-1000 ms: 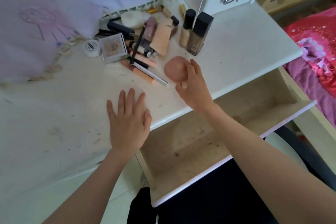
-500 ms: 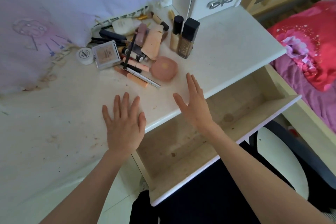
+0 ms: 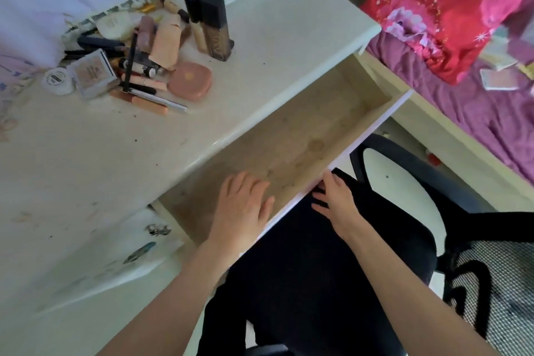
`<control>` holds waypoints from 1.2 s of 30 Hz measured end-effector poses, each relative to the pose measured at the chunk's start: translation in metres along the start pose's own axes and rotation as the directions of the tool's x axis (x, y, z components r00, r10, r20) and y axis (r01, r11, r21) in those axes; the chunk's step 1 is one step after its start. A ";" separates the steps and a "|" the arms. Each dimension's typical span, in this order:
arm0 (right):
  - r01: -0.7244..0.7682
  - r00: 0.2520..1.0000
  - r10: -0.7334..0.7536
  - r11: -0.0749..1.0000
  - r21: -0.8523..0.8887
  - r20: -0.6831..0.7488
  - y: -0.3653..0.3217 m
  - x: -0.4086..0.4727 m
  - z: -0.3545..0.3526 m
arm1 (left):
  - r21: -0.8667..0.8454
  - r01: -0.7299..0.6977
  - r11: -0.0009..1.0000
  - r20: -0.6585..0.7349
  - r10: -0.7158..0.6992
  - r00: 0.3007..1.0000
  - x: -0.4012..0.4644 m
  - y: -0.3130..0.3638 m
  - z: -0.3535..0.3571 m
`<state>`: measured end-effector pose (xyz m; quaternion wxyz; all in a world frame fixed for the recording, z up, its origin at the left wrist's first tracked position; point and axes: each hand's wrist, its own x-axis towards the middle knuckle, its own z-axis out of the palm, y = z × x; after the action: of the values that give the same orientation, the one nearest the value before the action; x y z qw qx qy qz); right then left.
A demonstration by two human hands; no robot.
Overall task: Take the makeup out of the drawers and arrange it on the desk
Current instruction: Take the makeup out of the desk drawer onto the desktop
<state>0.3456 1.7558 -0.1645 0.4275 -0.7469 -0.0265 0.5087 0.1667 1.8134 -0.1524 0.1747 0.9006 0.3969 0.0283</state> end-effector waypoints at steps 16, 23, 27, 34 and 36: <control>0.100 0.960 -0.190 0.918 0.385 0.204 0.028 0.001 -0.002 | 0.041 0.061 0.997 0.105 -0.065 0.992 0.009 0.047 0.032; 0.130 0.964 -0.215 0.896 0.423 0.158 0.018 -0.010 0.002 | 0.020 0.008 1.000 0.107 -0.011 0.994 0.012 0.045 0.010; 0.139 0.967 -0.215 0.892 0.430 0.133 0.023 -0.010 -0.003 | 0.018 -0.011 1.000 0.110 0.009 0.994 0.009 0.048 0.014; 0.191 0.979 -0.205 0.921 0.339 0.004 0.035 -0.004 -0.002 | 0.018 -0.052 0.998 0.123 0.049 0.991 0.004 0.052 0.036; 0.167 0.985 -0.171 0.930 0.328 -0.018 0.038 0.001 -0.003 | 0.042 -0.048 0.998 0.161 0.041 0.986 0.005 0.051 0.046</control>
<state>0.3336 1.7305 -0.1902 0.5880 -0.6573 -0.0080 0.4714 0.2146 1.7716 -0.1787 0.1845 0.9124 0.3620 -0.0495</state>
